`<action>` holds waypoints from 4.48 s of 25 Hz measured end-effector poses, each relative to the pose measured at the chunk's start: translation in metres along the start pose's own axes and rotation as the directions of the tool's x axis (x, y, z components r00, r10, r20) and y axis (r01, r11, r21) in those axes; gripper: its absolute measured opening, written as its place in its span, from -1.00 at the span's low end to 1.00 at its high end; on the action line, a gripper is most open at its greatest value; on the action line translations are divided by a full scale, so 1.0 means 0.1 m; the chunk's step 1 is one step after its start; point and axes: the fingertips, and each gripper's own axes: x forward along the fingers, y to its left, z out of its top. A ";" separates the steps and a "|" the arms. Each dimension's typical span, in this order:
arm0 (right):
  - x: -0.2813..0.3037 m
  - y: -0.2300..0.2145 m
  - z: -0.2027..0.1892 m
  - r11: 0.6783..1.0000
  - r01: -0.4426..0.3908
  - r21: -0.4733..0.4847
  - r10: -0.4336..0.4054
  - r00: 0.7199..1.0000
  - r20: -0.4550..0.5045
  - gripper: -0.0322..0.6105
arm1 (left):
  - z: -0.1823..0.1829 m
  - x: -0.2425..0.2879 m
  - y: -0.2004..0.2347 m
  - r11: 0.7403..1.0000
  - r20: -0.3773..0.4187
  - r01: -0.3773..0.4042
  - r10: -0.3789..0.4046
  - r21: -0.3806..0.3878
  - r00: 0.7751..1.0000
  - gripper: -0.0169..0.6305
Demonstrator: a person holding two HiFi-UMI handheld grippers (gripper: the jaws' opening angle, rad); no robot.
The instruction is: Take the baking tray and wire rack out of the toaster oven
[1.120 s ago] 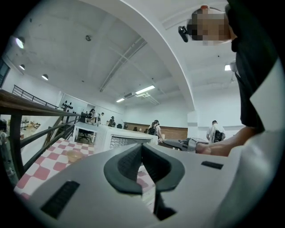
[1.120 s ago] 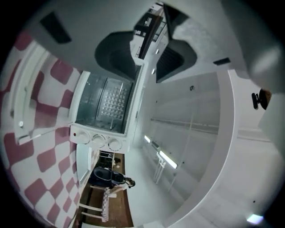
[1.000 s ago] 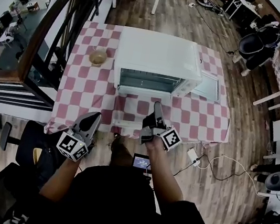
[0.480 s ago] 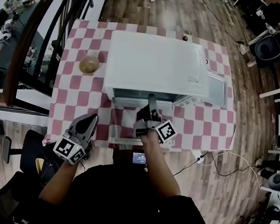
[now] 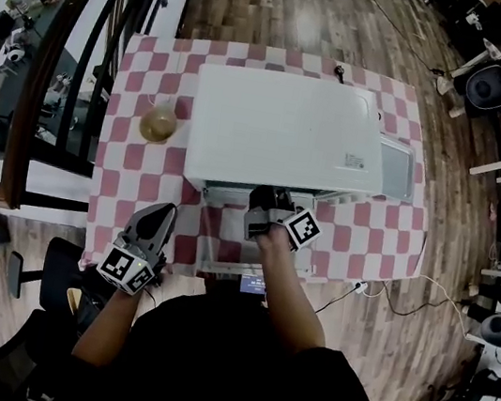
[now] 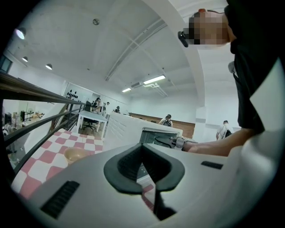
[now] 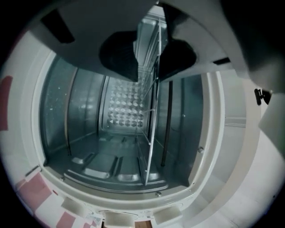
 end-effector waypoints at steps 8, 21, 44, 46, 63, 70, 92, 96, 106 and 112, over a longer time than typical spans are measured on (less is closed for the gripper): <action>0.09 0.07 0.00 1.000 -0.026 0.004 0.026 1.000 -0.004 -0.84 | -0.08 -0.01 0.13 0.999 -0.002 -0.023 0.023 -0.038 1.000 -0.97; -0.08 0.09 -0.05 0.999 0.008 0.048 -0.007 1.000 -0.018 -0.87 | 0.02 -0.19 -0.02 0.999 0.029 -0.013 0.014 -0.038 0.999 -0.97; -1.29 0.21 -0.41 0.998 0.035 0.045 -0.033 0.998 -0.051 -0.89 | 0.07 -0.86 -0.79 0.999 0.107 0.044 -0.043 -0.004 0.993 -0.97; -1.43 0.25 -0.45 0.999 0.035 0.042 -0.033 0.998 -0.055 -0.89 | 0.03 -0.96 -0.91 0.999 0.108 0.052 -0.051 -0.003 0.993 -0.97; -2.27 0.57 -0.71 0.999 -0.034 0.041 0.037 0.996 -0.078 -0.89 | -0.20 -1.69 -1.47 0.999 0.131 0.051 -0.051 0.004 0.990 -0.97; -2.63 0.73 -0.77 0.995 -0.065 0.075 0.070 0.995 -0.067 -0.89 | -0.25 -1.77 -1.63 0.997 0.127 0.083 -0.082 -0.001 0.989 -0.97; -3.70 0.73 0.32 0.999 -0.031 0.041 0.024 0.988 0.152 -0.89 | -0.50 -0.99 -2.36 0.956 0.050 0.292 -0.291 -0.018 0.955 -0.97; -3.84 0.59 0.67 0.999 -0.005 0.042 -0.003 0.982 0.190 -0.89 | -0.55 -0.65 -2.58 0.944 0.027 0.331 -0.330 -0.022 0.944 -0.97; -3.94 0.21 1.75 0.998 0.046 0.033 -0.052 0.980 0.191 -0.89 | -0.56 0.32 -3.12 0.944 0.011 0.330 -0.330 -0.005 0.944 -0.97; -3.82 -0.03 2.34 0.997 0.059 0.043 -0.065 0.984 0.167 -0.89 | -0.55 0.84 -3.33 0.956 0.008 0.293 -0.294 0.023 0.956 -0.97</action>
